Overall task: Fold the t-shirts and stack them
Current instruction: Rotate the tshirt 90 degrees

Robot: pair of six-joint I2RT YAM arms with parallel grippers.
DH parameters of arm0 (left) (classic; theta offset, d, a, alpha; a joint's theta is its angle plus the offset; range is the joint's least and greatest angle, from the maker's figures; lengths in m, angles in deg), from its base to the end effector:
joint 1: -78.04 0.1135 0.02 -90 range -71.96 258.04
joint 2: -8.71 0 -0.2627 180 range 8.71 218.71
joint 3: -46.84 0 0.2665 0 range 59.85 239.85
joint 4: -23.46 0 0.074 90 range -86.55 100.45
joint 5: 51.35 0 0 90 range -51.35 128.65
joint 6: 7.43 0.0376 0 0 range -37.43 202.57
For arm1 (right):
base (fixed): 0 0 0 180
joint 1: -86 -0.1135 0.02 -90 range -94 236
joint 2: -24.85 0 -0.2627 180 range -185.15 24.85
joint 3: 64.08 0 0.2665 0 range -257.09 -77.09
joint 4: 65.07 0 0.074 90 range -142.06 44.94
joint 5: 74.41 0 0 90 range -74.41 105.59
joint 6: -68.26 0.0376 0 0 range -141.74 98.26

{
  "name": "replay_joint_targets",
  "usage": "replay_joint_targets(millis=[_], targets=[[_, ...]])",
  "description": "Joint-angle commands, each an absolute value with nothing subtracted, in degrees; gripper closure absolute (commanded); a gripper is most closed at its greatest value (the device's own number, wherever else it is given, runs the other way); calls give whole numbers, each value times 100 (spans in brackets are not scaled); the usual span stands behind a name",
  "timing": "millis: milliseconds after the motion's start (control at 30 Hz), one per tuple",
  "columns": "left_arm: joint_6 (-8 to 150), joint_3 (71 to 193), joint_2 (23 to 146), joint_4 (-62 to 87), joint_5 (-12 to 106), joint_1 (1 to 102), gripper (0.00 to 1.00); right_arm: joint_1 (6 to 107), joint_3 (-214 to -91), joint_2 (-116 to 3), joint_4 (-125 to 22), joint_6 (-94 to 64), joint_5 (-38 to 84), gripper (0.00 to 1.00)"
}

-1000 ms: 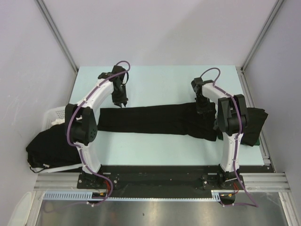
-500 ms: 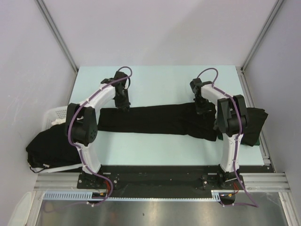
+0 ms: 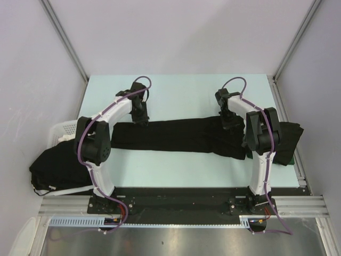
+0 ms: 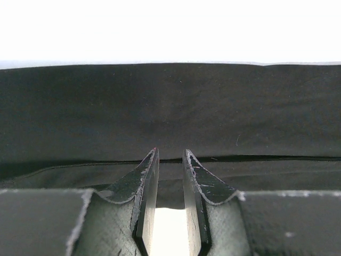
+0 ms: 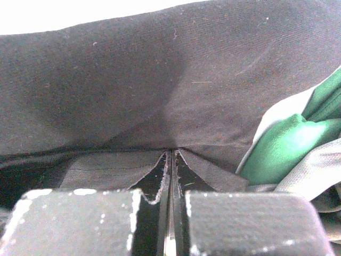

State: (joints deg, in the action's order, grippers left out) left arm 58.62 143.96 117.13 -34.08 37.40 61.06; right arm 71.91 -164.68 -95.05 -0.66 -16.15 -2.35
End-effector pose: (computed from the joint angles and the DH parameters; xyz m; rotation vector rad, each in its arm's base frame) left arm 0.3872 -0.1174 0.2065 -0.1749 2.7785 -0.1534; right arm 0.4049 0.0897 0.1440 -0.1931 2.9438 -0.4311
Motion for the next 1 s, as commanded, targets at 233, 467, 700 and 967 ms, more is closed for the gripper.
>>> replay_joint_targets(millis=[233,467,700,967], targets=[[5936,14510,11541,-3402,3663,6037,71,7396,-16726,-10171,-2648,-1708,3,100],[5945,14510,11576,-3420,3672,6037,71,7519,-17200,-10523,-2551,-1787,-41,100],[5989,14484,11593,-3384,3566,6037,70,7589,-17657,-10769,-2446,-1839,47,100],[5989,14510,11567,-3411,3593,6028,69,7528,-18658,-11173,-2235,-1892,178,100]])
